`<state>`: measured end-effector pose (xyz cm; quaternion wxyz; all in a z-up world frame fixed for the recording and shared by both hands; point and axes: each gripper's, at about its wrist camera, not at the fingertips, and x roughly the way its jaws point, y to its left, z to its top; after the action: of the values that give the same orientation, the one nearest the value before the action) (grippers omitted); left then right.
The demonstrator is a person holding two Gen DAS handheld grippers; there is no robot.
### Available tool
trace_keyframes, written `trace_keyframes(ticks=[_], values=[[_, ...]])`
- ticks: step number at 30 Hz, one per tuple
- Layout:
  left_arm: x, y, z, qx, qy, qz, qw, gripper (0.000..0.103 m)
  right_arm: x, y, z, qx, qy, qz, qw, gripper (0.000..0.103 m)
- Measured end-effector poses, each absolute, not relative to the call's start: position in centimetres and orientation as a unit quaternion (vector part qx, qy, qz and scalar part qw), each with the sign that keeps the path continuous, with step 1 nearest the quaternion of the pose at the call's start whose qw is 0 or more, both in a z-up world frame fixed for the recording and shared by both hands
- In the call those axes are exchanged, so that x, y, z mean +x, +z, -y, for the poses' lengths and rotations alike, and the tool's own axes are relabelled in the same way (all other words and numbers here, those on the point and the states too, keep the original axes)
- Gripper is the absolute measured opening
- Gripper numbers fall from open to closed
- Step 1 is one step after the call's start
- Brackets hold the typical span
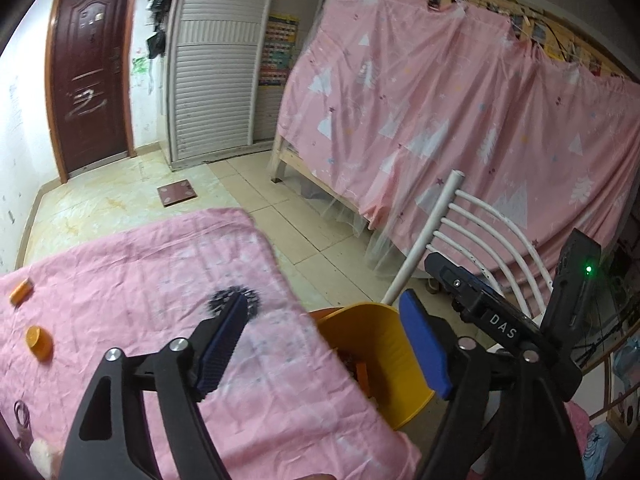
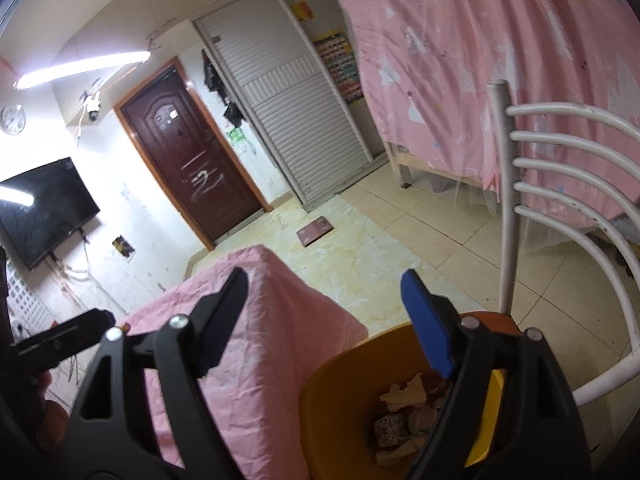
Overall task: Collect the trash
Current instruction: 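Move both open grippers back over the bed clutter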
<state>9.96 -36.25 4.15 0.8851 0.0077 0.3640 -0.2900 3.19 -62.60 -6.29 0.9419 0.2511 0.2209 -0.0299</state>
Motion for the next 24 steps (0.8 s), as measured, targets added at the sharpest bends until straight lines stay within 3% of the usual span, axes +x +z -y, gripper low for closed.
trace_keyframes(ticks=[18,24], values=[[10.7,4.0,25.3,-0.032,-0.218,-0.367,0.904,0.074,5.8,-5.8,53.3,0.174,0.041,-0.254,0.951,0.080],[10.8,3.5,21.2,-0.034,-0.177,-0.367,0.913,0.075,6.1,-5.3,49.8,0.147,0.076,-0.256,0.952,0.087]])
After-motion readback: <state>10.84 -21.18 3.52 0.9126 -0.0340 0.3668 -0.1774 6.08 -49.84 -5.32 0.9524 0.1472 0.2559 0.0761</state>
